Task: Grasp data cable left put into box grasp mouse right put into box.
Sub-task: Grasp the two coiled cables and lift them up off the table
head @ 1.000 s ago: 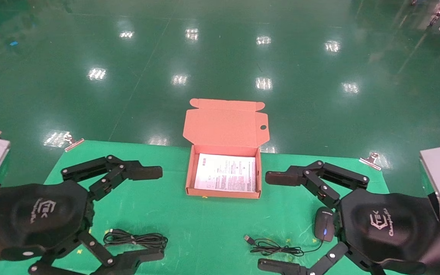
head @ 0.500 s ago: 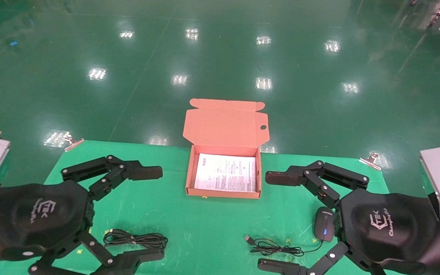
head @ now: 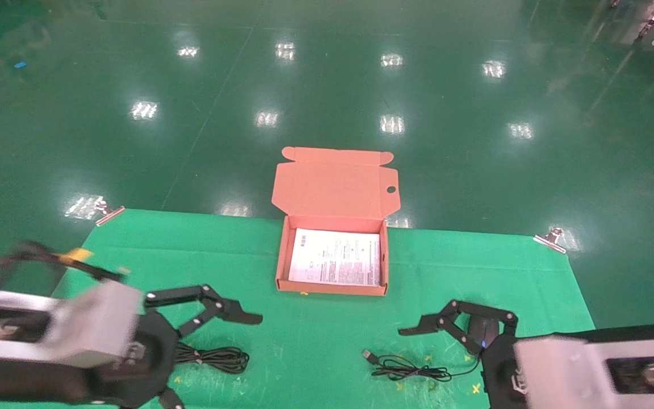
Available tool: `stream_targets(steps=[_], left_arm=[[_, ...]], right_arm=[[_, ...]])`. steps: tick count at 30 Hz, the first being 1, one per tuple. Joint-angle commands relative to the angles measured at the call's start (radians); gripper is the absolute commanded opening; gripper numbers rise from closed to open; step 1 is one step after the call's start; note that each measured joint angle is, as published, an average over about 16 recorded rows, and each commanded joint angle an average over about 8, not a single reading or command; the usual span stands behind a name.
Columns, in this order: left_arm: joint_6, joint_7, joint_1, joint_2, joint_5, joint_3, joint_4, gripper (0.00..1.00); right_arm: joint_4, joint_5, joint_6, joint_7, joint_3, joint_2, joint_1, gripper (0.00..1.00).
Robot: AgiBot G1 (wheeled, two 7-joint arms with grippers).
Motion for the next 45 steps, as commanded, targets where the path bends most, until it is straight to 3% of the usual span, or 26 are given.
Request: stream_targets(steps=[1, 13, 26, 34, 45], left_arm=[[0.017, -0.006, -0.049, 0.014, 0.071, 0.038, -0.001, 1.0], [-0.004, 0.068, -0.238, 0.134, 0.485, 0.299, 0.026, 1.0], [-0.14, 0.082, -0.23, 0.243, 0.783, 0.41, 0.132, 1.0], [-0.227, 0.119, -0.211, 0.321, 0.848, 0.435, 0.328, 1.0], [-0.316, 0.24, -0.231, 0.413, 0.805, 0.409, 0.703, 0.98]], right_arm=[[0.009, -0.081, -0.018, -0.034, -0.028, -0.004, 0.04, 1.0], [0.012, -0.501, 0.003, -0.289, -0.273, -0.1, 0.212, 1.0], [-0.083, -0.794, 0.157, -0.33, -0.385, -0.223, 0.179, 1.0], [-0.274, -0.848, 0.27, -0.33, -0.403, -0.33, 0.149, 1.0], [-0.567, -0.885, 0.394, -0.378, -0.415, -0.475, 0.169, 1.0]])
